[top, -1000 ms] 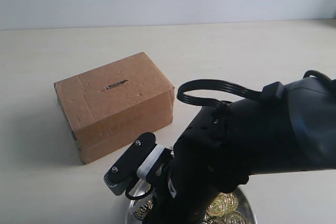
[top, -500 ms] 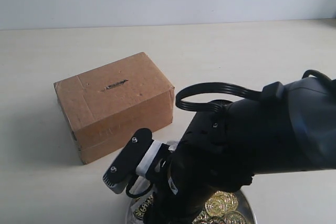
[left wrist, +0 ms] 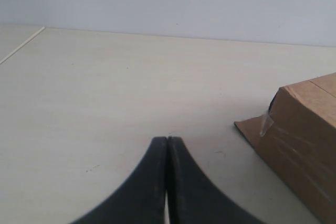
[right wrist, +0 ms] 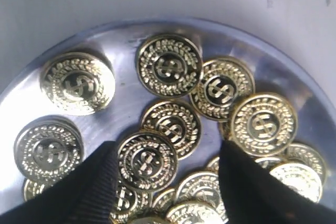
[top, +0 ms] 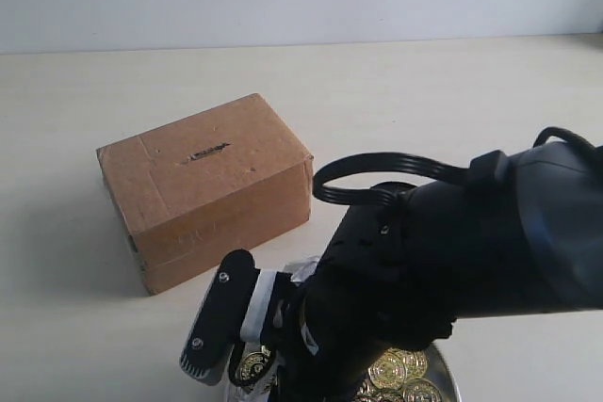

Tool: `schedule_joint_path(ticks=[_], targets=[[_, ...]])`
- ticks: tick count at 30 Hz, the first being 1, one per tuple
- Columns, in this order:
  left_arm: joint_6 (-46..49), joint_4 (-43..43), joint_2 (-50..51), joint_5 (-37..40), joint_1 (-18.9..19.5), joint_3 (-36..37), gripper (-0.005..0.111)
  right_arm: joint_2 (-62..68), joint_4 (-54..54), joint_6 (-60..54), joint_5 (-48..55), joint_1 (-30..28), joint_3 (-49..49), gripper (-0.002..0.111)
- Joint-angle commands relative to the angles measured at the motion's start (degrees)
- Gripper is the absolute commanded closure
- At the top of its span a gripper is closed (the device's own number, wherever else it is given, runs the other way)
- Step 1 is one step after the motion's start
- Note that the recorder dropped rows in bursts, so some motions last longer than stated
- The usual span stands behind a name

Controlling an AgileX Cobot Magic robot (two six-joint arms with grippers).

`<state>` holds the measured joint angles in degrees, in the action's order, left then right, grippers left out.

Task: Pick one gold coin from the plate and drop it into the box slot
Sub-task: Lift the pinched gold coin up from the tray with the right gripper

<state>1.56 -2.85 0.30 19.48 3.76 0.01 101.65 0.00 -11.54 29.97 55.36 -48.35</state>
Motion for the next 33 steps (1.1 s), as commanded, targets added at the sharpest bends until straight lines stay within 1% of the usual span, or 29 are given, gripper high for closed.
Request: schedule_joint_path(ticks=[1, 15, 24, 31, 33], targets=[[-0.03, -0.52, -0.3, -0.34, 0.25, -0.01, 0.107, -0.23, 0.0, -1.53, -1.4, 2.26, 0.56, 0.053], [-0.03, -0.52, -0.3, -0.34, 0.25, -0.01, 0.107, 2.43, 0.0, 1.19, -1.87, 2.26, 0.56, 0.053], [-0.03, -0.52, -0.3, -0.34, 0.25, -0.01, 0.107, 2.66, 0.0, 2.62, -1.06, 2.26, 0.56, 0.061], [-0.03, -0.52, -0.3, -0.34, 0.25, -0.01, 0.107, 3.81, 0.0, 2.62, -0.83, 2.26, 0.56, 0.069], [-0.03, -0.52, -0.3, -0.34, 0.25, -0.01, 0.107, 3.81, 0.0, 2.62, -0.83, 2.26, 0.56, 0.074]])
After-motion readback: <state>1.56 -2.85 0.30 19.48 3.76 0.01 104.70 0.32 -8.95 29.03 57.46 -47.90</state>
